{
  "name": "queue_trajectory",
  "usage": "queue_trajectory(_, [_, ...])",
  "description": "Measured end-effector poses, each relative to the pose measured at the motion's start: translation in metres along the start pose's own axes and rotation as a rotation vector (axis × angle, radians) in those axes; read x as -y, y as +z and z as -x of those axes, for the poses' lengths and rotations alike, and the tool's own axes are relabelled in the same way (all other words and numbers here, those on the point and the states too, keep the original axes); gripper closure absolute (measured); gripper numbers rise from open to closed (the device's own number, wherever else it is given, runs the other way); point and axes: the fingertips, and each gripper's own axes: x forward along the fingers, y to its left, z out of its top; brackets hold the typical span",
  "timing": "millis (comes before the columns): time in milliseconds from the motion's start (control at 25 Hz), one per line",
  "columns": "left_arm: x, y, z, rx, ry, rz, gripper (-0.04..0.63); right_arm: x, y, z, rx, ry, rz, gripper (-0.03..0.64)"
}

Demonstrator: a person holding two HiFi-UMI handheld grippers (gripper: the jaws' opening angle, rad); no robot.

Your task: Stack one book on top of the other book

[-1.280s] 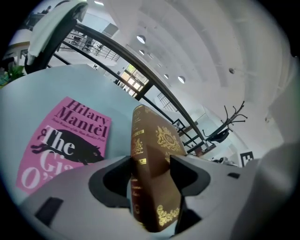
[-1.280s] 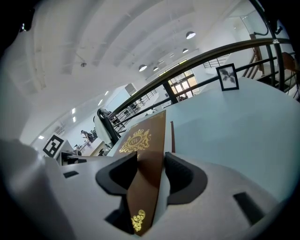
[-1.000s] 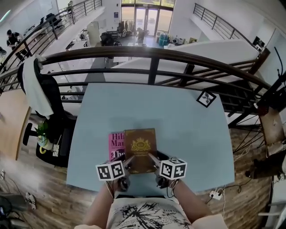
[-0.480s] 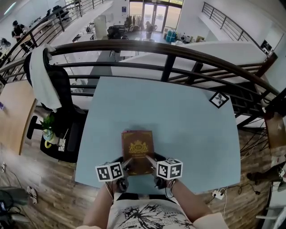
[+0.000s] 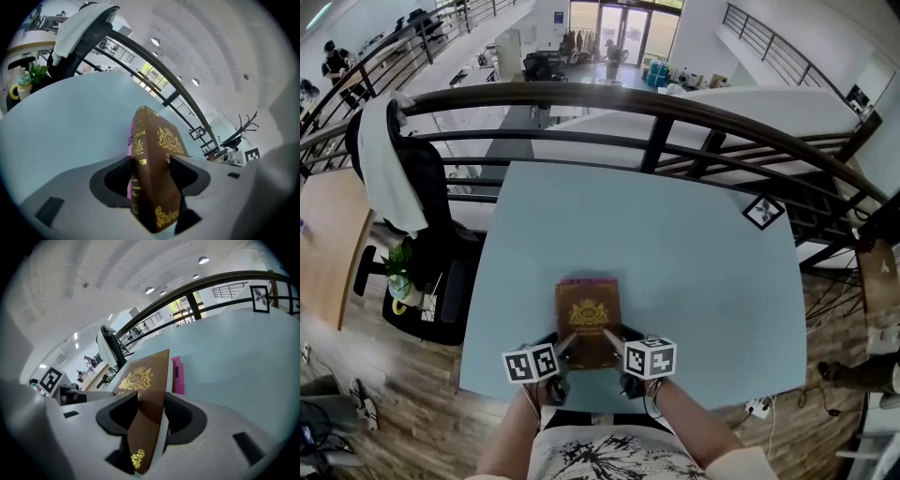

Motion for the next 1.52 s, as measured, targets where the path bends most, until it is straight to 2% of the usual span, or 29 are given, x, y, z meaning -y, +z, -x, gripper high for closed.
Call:
queue_trajectory(240, [-0.002, 0.001, -0.002, -0.015, -0.021, -0.007, 0.359, -0.001, 0.001, -0.002, -0.008, -0.006, 0.012, 0.439])
queue_trajectory(360, [-0.004, 0.001, -0.003, -0.018, -0.001, -0.036, 0.343, 0.001, 0.000, -0.002, -0.011, -0.008, 0.009, 0.438])
queue_trajectory(560, [-0.005, 0.002, -0.001, -0.018, 0.009, -0.044, 0.330, 0.002, 0.001, -0.002, -0.021, -0.018, 0.013, 0.420])
queue_trajectory(720, [-0.006, 0.020, 0.011, 0.025, 0.088, -0.136, 0.331, 0.007, 0.009, 0.005, -0.002, -0.066, 0.046, 0.413])
queue_trajectory(840, [0.005, 0.029, 0.019, 0.049, 0.038, -0.158, 0.335, 0.002, 0.020, 0.016, 0.037, -0.064, 0.048, 0.436])
queue_trajectory(920, [0.011, 0.037, 0.027, 0.069, 0.021, -0.178, 0.368, -0.001, 0.029, 0.025, 0.062, -0.069, 0.069, 0.469])
queue_trajectory(1040, [0.016, 0.057, 0.045, 0.133, 0.049, -0.217, 0.516, -0.006, 0.043, 0.038, 0.107, -0.096, 0.119, 0.545])
queue_trajectory(1120, [0.023, 0.068, 0.053, 0.176, 0.053, -0.240, 0.557, -0.009, 0.052, 0.046, 0.139, -0.119, 0.149, 0.554])
queue_trajectory(1240, [0.035, 0.080, 0.065, 0.228, 0.042, -0.288, 0.575, -0.012, 0.066, 0.060, 0.198, -0.156, 0.183, 0.623])
queue_trajectory(1400, [0.058, 0.096, 0.084, 0.296, 0.008, -0.387, 0.577, -0.026, 0.087, 0.080, 0.287, -0.143, 0.203, 0.623])
queue_trajectory(1520, [0.084, 0.112, 0.106, 0.385, -0.016, -0.516, 0.577, -0.043, 0.102, 0.100, 0.365, -0.126, 0.251, 0.623])
